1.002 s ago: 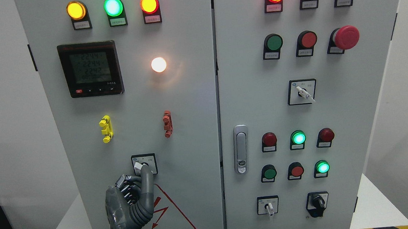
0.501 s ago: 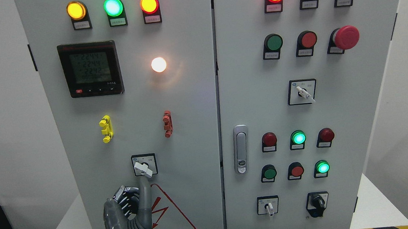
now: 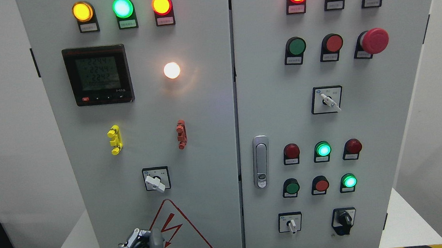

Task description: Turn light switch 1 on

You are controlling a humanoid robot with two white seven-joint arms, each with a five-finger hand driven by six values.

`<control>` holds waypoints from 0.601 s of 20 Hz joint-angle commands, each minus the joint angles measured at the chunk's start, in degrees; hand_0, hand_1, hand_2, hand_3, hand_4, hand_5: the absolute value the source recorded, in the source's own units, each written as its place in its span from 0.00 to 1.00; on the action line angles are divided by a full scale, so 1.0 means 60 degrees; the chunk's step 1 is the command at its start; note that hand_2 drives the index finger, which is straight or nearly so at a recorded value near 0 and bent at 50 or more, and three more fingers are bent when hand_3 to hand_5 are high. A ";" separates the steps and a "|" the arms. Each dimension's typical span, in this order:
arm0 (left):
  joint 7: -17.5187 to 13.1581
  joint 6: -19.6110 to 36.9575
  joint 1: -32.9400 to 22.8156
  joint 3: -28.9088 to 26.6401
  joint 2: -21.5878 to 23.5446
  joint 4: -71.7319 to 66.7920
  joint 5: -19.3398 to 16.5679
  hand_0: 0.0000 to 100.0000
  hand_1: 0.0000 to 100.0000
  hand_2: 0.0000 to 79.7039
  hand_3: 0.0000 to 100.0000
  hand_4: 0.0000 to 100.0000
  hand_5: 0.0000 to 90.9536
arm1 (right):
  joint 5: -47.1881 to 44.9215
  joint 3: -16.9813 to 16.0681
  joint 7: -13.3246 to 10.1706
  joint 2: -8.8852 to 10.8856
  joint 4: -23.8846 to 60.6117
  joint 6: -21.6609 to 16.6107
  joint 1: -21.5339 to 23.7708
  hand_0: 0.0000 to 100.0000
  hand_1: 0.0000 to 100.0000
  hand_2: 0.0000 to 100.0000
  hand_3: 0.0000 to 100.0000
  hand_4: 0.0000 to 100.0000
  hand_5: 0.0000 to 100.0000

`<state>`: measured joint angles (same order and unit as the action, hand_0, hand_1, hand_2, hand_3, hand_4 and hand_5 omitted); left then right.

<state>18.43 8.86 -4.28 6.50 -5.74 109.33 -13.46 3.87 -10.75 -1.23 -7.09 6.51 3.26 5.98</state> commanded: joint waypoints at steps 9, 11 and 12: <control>-0.1546 0.1570 -0.2552 -0.3075 0.0941 -0.5762 0.2738 0.22 0.15 0.45 0.78 0.87 0.72 | 0.0000 0.0004 -0.0001 0.0010 0.0000 -0.0001 0.0000 0.00 0.00 0.00 0.00 0.00 0.00; -0.2453 0.1584 -0.2582 -0.3075 0.1000 -0.7461 0.2931 0.21 0.16 0.44 0.71 0.77 0.58 | 0.0000 -0.0010 -0.0001 0.0010 0.0000 -0.0001 0.0000 0.00 0.00 0.00 0.00 0.00 0.00; -0.2805 0.1570 -0.2568 -0.3104 0.0986 -0.8340 0.2931 0.21 0.18 0.43 0.68 0.74 0.53 | 0.0000 -0.0010 -0.0001 -0.0005 0.0000 -0.0001 0.0000 0.00 0.00 0.00 0.00 0.00 0.00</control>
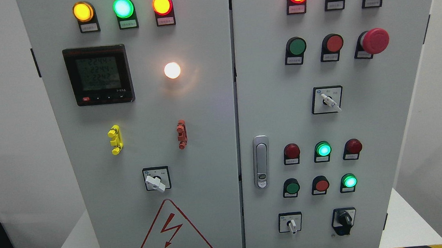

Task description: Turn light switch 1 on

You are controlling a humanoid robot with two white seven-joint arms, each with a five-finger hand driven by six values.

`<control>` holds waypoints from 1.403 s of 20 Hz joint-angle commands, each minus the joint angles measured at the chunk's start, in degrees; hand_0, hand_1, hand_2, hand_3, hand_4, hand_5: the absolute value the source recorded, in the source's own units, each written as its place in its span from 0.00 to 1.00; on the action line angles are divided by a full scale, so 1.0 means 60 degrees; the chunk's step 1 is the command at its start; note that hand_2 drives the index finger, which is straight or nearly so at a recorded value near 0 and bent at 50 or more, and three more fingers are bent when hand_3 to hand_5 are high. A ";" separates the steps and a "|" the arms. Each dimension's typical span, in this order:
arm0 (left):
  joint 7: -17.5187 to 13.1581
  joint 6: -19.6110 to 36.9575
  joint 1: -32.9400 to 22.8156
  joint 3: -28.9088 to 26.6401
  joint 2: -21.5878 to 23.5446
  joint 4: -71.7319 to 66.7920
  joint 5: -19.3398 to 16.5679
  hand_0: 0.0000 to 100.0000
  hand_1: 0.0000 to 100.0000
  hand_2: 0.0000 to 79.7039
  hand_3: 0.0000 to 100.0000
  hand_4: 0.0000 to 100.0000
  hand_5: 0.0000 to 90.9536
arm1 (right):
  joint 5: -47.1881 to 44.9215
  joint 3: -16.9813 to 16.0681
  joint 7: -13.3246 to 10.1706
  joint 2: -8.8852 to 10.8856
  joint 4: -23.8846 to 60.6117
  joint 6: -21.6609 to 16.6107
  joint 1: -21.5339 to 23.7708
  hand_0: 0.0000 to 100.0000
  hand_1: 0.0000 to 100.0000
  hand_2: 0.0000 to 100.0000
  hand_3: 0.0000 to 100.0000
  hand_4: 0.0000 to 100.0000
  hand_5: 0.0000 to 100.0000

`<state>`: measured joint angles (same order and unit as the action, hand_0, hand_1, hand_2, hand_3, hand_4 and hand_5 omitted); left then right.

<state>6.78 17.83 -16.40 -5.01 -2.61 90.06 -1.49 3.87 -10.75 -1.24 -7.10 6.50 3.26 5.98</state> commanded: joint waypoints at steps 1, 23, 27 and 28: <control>-0.1157 0.0075 -0.0533 -0.1244 0.0451 -0.6036 0.0936 0.19 0.19 0.38 0.61 0.66 0.40 | 0.0000 -0.0010 0.0002 -0.0004 0.0001 -0.0001 0.0000 0.00 0.00 0.00 0.00 0.00 0.00; -0.2771 -0.3982 0.0653 -0.0763 0.0744 -1.2006 -0.2550 0.30 0.10 0.00 0.00 0.09 0.00 | 0.0000 -0.0010 0.0002 0.0011 0.0001 -0.0001 0.0000 0.00 0.00 0.00 0.00 0.00 0.00; -0.2757 -0.3982 0.0668 -0.0702 0.0729 -1.2036 -0.2521 0.28 0.07 0.00 0.00 0.07 0.00 | 0.0000 -0.0010 0.0002 -0.0004 0.0001 -0.0001 0.0000 0.00 0.00 0.00 0.00 0.00 0.00; -0.2757 -0.3968 0.0668 -0.0702 0.0729 -1.2065 -0.2521 0.27 0.07 0.00 0.00 0.07 0.00 | 0.0000 0.0004 0.0002 -0.0004 0.0001 -0.0001 0.0000 0.00 0.00 0.00 0.00 0.00 0.00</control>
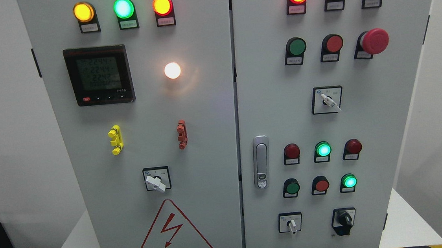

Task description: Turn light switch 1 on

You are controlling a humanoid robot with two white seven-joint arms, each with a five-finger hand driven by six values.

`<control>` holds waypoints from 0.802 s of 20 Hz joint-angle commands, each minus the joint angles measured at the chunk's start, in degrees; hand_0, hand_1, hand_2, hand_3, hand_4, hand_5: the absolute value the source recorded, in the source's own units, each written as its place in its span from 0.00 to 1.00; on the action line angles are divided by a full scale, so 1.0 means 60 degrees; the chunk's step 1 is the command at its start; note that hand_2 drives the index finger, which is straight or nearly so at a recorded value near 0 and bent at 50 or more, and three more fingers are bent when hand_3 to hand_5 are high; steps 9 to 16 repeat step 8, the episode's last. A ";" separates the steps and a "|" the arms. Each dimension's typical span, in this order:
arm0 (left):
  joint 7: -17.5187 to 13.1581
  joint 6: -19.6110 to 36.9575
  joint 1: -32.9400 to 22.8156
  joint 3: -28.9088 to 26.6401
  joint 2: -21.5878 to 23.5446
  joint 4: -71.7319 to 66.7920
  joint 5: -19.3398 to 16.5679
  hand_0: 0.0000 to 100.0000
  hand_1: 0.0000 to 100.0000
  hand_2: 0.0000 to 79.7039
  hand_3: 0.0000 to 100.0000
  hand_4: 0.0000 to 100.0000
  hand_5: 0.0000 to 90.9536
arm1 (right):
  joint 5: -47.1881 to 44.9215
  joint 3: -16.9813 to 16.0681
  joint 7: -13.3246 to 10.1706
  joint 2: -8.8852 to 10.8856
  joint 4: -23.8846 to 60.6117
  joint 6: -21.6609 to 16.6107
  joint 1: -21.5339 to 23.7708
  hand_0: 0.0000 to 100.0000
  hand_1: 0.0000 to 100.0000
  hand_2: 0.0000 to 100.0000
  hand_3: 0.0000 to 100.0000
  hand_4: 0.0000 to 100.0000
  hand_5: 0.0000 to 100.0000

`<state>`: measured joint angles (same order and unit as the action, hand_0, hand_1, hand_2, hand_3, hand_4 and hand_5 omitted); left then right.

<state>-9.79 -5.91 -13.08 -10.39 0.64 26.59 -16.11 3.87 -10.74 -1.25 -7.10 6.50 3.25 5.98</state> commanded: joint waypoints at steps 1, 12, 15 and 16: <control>0.0005 -0.0011 0.0115 0.0194 0.0186 -0.1502 -0.0069 0.27 0.06 0.00 0.00 0.07 0.00 | 0.0000 0.0004 -0.0011 -0.0004 0.0000 0.0000 0.0000 0.00 0.00 0.00 0.00 0.00 0.00; 0.0020 0.0018 0.0115 0.0209 0.0143 -0.1531 -0.0068 0.27 0.04 0.00 0.00 0.07 0.00 | 0.0000 0.0004 0.0003 -0.0004 0.0000 0.0000 0.0000 0.00 0.00 0.00 0.00 0.00 0.00; 0.0020 0.0018 0.0115 0.0209 0.0143 -0.1531 -0.0068 0.27 0.04 0.00 0.00 0.07 0.00 | 0.0000 0.0004 0.0003 -0.0004 0.0000 0.0000 0.0000 0.00 0.00 0.00 0.00 0.00 0.00; 0.0020 0.0018 0.0115 0.0209 0.0143 -0.1531 -0.0068 0.27 0.04 0.00 0.00 0.07 0.00 | 0.0000 0.0004 0.0003 -0.0004 0.0000 0.0000 0.0000 0.00 0.00 0.00 0.00 0.00 0.00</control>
